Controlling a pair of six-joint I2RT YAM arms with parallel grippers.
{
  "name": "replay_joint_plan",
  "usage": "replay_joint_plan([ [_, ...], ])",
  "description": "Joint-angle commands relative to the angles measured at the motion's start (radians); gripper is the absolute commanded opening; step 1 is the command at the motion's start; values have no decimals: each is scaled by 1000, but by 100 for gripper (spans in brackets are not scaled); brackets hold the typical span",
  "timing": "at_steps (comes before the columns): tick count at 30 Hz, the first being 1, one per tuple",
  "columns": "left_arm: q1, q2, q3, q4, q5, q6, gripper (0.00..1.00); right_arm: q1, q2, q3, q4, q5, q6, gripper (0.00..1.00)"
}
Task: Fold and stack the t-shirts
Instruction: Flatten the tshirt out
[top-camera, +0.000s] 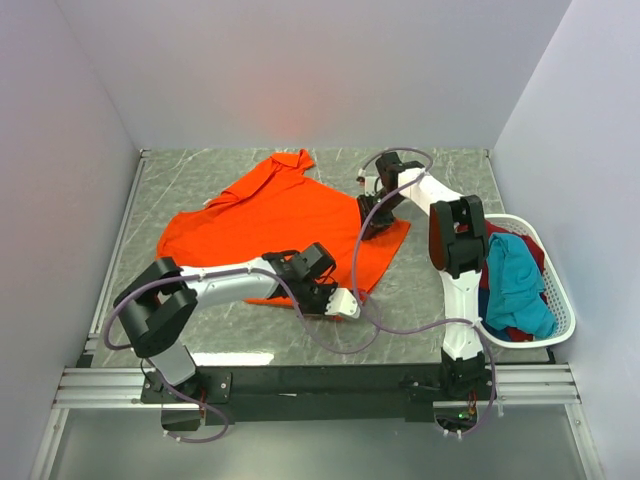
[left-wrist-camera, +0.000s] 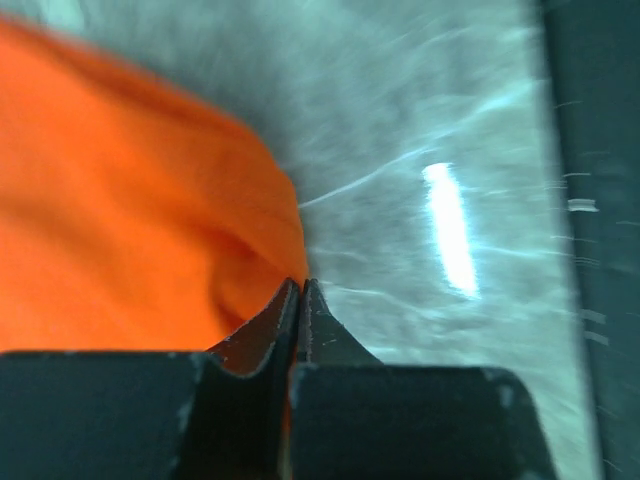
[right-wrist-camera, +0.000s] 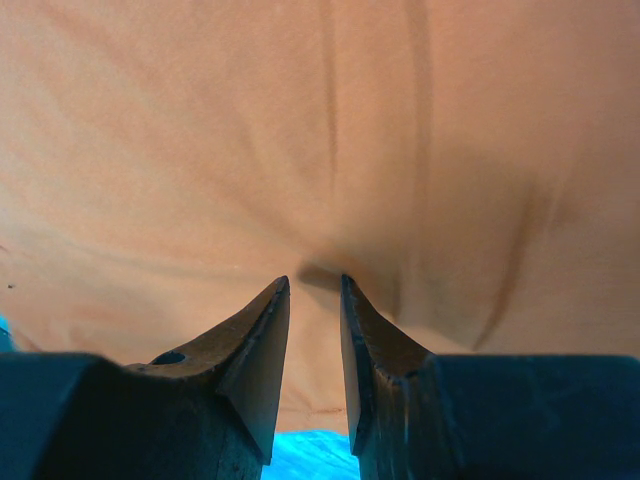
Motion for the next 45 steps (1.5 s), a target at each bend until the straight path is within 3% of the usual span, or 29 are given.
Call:
replay_joint_plan([
  [1,2,-69,108,-220,195,-12,2,-23,19,32,3,32,-18,35],
  [4,63,-15,208,-303,280,-16,1,-26,22,44,-1,32,-21,35],
  [7,180,110,390,-406,352,-7,6,-32,25,50,-3,32,-18,35],
  [10,308,258,510,-471,395,-15,17,-35,27,47,-1,32,-15,35],
  [11,339,314,571,-449,404,-36,28,-36,25,49,-1,34,-15,35],
  [13,410,359,628,-451,401,-75,38,-38,25,52,-8,35,-19,35],
  [14,424,373,666,-458,398,-73,49,-38,25,52,-8,35,-19,35],
  [15,438,367,671,-451,394,-78,55,-40,24,52,-9,37,-21,35],
  [17,439,297,607,-399,374,-98,59,-40,17,47,-11,35,-21,36],
  [22,392,86,313,-95,291,-185,54,-41,14,55,-9,31,-16,36],
  [26,277,3,185,14,156,-161,49,-41,25,69,-17,23,-15,36],
  [30,203,58,173,82,33,-210,52,-43,33,78,-26,11,-7,36],
  [37,177,163,185,120,-71,-222,53,-59,27,67,-38,-15,-3,36],
  [45,177,186,168,100,-68,-179,49,-67,31,55,-34,-8,-9,36],
])
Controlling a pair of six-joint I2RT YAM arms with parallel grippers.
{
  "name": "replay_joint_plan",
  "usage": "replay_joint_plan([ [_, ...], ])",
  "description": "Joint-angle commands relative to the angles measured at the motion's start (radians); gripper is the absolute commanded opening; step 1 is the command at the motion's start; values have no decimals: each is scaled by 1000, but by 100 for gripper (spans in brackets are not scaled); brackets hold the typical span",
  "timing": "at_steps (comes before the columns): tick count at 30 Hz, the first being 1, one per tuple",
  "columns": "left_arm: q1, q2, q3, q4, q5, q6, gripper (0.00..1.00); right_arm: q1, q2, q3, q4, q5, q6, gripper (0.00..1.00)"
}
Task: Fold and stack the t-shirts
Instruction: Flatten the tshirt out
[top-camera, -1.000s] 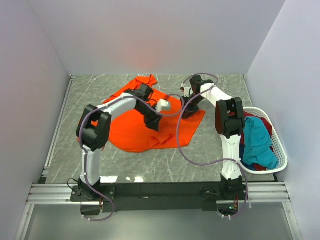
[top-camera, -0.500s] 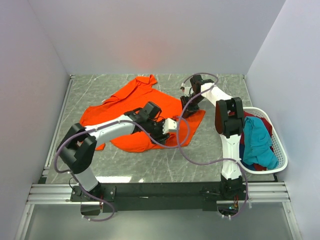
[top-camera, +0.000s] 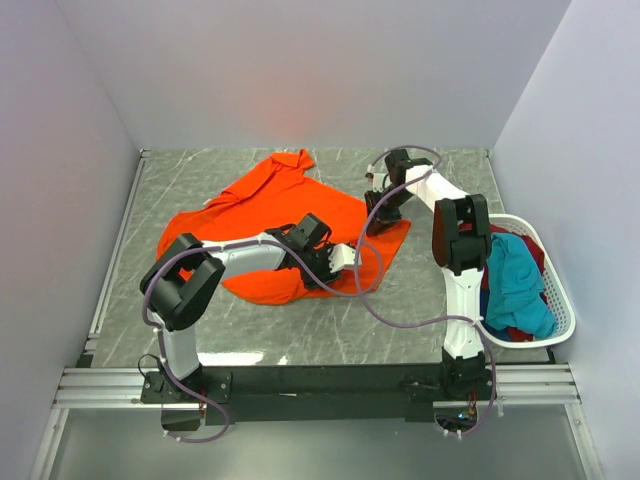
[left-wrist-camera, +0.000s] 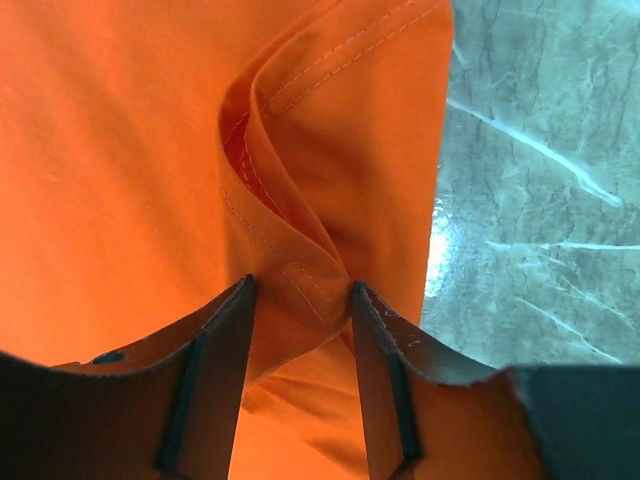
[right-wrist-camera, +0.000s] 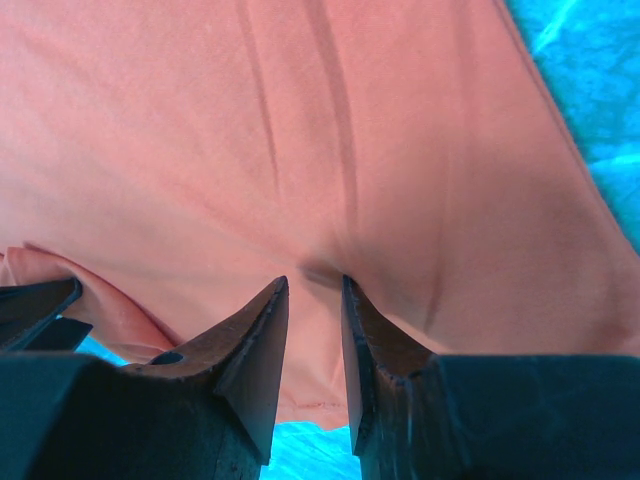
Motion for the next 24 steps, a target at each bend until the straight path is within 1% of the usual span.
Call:
replay_joint_plan([
  [1,-6,-18,-14,23,-2,19,48,-14,6,10,-11,12,-8,35],
  [2,-6,-21,-16,22,5,21,47,-16,9,10,-8,12,-8,35],
  [3,-6,-30,-14,16,10,22,43,-16,9,10,-9,15,-8,36],
  [5,-4,-36,-10,14,10,13,41,-17,13,10,-6,15,-11,36],
  [8,-6,-56,-11,22,-1,-5,50,-17,13,12,-3,14,-11,36],
  [9,-6,-61,-13,23,-5,-7,52,-17,13,12,-5,14,-11,35],
  [11,-7,-74,-16,28,-11,-8,52,-17,13,10,-5,14,-11,36],
  [14,-7,-108,-24,39,-5,-13,48,-17,6,-2,-2,9,-13,36],
  [18,-24,-149,-25,30,16,-13,37,-17,4,-11,0,2,-11,35],
  [24,-64,-111,-8,-4,19,-5,34,-17,9,-5,-2,-5,-8,36],
])
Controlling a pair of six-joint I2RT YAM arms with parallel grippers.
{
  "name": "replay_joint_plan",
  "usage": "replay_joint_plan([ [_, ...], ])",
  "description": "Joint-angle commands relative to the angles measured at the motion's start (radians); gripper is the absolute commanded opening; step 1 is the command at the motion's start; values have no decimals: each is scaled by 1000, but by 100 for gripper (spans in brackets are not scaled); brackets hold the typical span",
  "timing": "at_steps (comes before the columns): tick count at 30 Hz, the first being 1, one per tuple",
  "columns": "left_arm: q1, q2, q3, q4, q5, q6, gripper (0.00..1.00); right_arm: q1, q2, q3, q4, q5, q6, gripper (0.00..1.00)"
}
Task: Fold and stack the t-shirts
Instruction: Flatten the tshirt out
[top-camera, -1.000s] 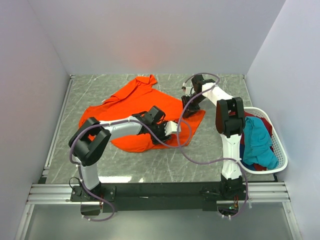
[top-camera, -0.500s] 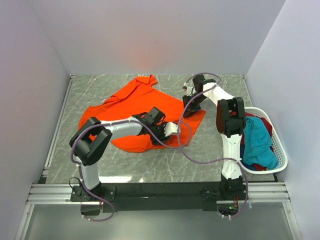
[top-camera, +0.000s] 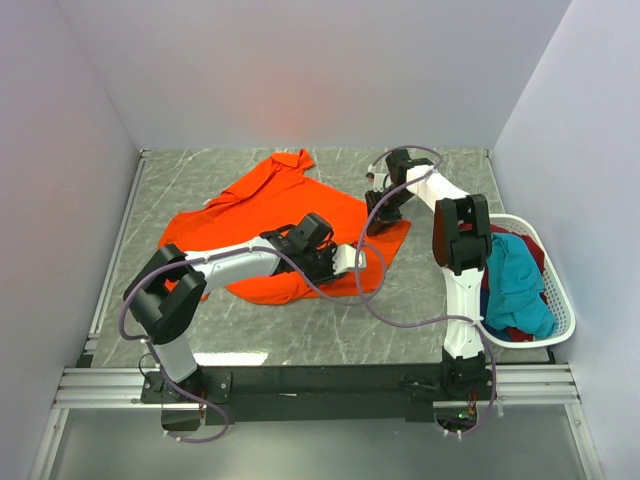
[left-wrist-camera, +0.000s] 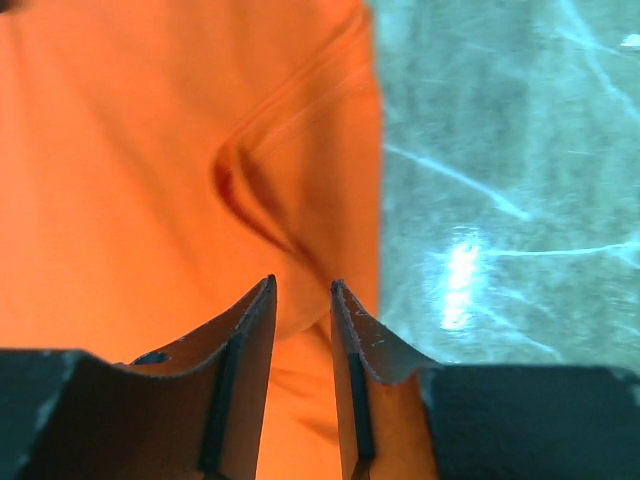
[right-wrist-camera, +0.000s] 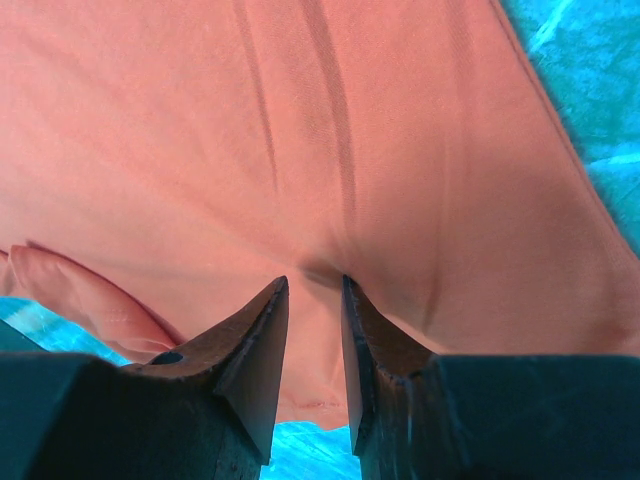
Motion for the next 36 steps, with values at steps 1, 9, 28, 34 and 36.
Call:
replay_joint_plan([
  [1,-18,13,8,-5,17,-1,34,-11,6,-3,-2,6,-8,36],
  [9,-18,73,-9,-5,-32,22,41,-13,0,-10,-7,3,-13,36],
  [28,-15,27,40,-78,18,-19,1,-13,1,8,-15,20,-13,35],
  [34,-31,-42,43,-106,84,-41,1,-16,-8,16,-19,17,-16,35],
  [36,-44,-67,56,-130,121,-67,1,-18,-10,19,-24,15,-16,35],
])
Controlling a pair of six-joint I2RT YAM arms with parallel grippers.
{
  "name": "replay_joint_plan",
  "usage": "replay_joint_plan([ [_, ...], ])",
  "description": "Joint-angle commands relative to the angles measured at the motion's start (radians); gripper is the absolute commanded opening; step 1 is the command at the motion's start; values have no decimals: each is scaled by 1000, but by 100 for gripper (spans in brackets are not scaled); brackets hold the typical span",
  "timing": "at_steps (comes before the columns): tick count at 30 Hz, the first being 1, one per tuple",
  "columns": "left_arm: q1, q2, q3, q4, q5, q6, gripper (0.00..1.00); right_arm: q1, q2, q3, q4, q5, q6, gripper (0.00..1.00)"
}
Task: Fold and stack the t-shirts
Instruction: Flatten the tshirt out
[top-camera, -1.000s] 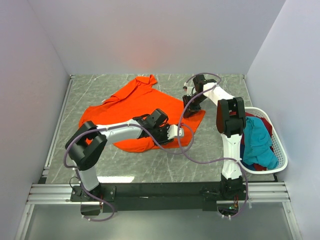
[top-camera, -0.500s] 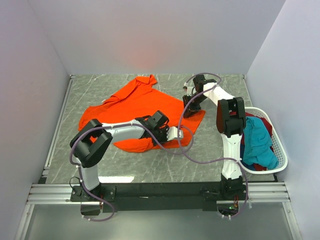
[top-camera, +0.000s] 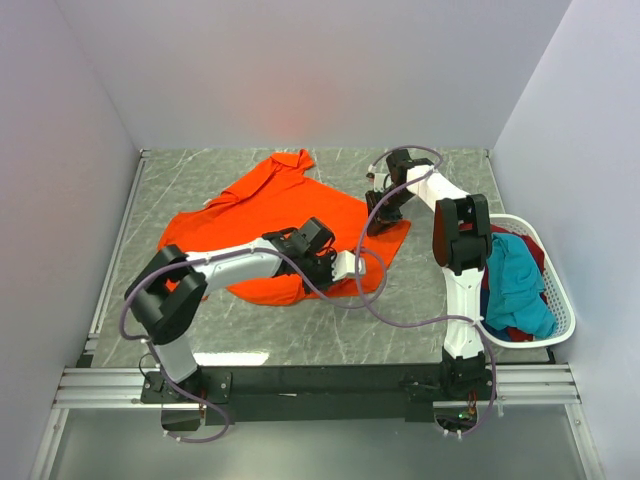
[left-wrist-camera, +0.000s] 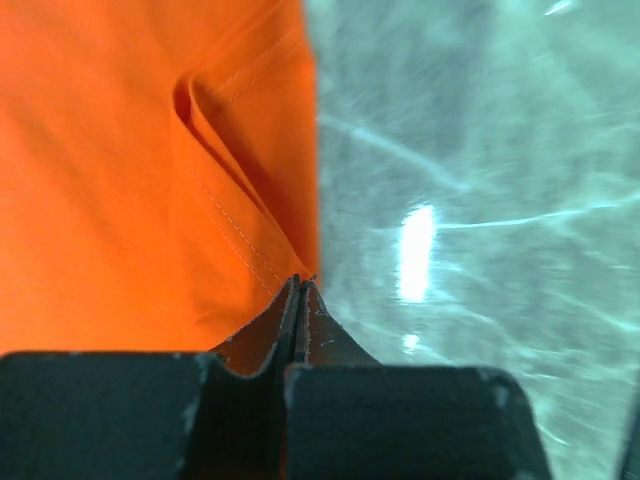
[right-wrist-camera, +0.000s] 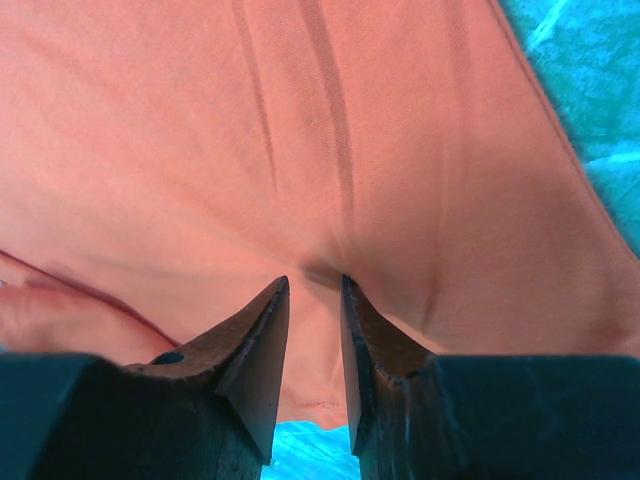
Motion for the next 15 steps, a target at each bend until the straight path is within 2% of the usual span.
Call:
replay_joint_plan([
  [1,-37,-81,64,-43,105,-54,1,-14,-11,19,-25,19,-15,35],
  [6,-112,-71,87,-95,191,-129,1,-23,-22,13,-28,18,-17,35],
  [11,-220,-57,53,-37,232,-197,1,-46,-51,-7,-34,2,-21,35],
  [12,-232,-49,50,-8,231,-224,3,-49,-57,-10,-37,-1,-23,36],
  [14,-249,-40,56,9,231,-250,17,-60,-72,-14,-46,-11,-31,37],
  [15,-249,-37,61,8,231,-267,31,-64,-79,-17,-49,-15,-32,39],
])
